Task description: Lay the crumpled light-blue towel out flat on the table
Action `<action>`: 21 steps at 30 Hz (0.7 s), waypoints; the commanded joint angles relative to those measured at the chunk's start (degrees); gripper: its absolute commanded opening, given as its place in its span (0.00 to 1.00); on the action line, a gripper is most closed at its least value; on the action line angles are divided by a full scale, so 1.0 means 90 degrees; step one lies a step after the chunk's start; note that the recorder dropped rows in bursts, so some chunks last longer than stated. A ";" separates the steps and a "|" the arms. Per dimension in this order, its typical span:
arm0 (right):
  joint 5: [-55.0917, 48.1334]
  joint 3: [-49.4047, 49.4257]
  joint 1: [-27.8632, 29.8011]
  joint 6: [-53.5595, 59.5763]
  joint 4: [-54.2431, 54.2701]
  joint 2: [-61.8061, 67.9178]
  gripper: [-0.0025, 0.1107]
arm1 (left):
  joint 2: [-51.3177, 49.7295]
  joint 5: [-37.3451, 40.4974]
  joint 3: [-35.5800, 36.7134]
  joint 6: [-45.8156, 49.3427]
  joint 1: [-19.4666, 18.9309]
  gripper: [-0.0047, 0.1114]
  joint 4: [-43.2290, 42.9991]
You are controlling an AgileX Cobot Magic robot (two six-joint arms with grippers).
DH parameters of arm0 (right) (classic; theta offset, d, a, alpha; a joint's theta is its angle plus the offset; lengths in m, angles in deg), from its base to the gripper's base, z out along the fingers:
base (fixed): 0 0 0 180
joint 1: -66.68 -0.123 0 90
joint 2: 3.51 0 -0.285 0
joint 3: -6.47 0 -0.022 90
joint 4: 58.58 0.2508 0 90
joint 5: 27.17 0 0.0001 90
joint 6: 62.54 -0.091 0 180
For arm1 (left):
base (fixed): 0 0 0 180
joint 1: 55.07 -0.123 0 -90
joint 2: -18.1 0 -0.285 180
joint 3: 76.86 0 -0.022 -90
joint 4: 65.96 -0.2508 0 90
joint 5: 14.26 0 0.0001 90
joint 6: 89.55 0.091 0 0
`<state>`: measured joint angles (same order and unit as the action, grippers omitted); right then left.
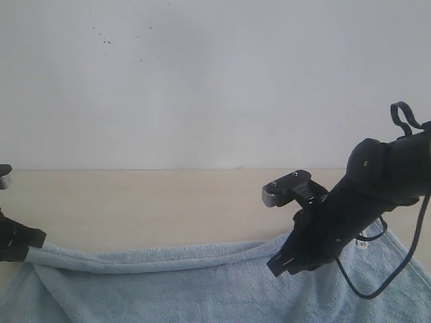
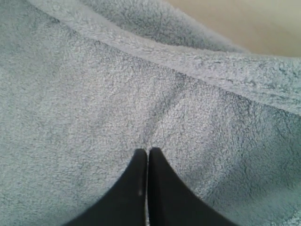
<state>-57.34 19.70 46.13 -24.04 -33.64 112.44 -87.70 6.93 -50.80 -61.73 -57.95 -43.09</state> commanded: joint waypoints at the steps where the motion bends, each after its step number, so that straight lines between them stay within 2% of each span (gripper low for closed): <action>1: 0.0065 0.0007 -0.0011 0.0067 0.0064 -0.0014 0.02 | -0.0128 -0.0106 0.0018 0.0032 0.0033 0.08 0.0052; 9: 0.0080 0.0007 -0.0011 0.0199 0.0204 -0.0014 0.02 | -0.0490 -0.0095 0.0006 0.0079 0.0033 0.08 0.0241; 17: 0.0009 0.0007 -0.0011 0.0253 0.0344 -0.0014 0.02 | -0.0734 -0.0817 0.0006 0.0158 0.0442 0.08 0.0241; 21: -0.0003 0.0007 -0.0011 0.0265 0.0352 -0.0014 0.02 | -0.0980 -0.0888 -0.0162 0.0158 0.0590 0.08 0.0241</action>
<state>-57.11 19.70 46.13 -22.20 -30.87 112.47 -95.22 -0.07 -51.20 -60.53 -53.66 -41.55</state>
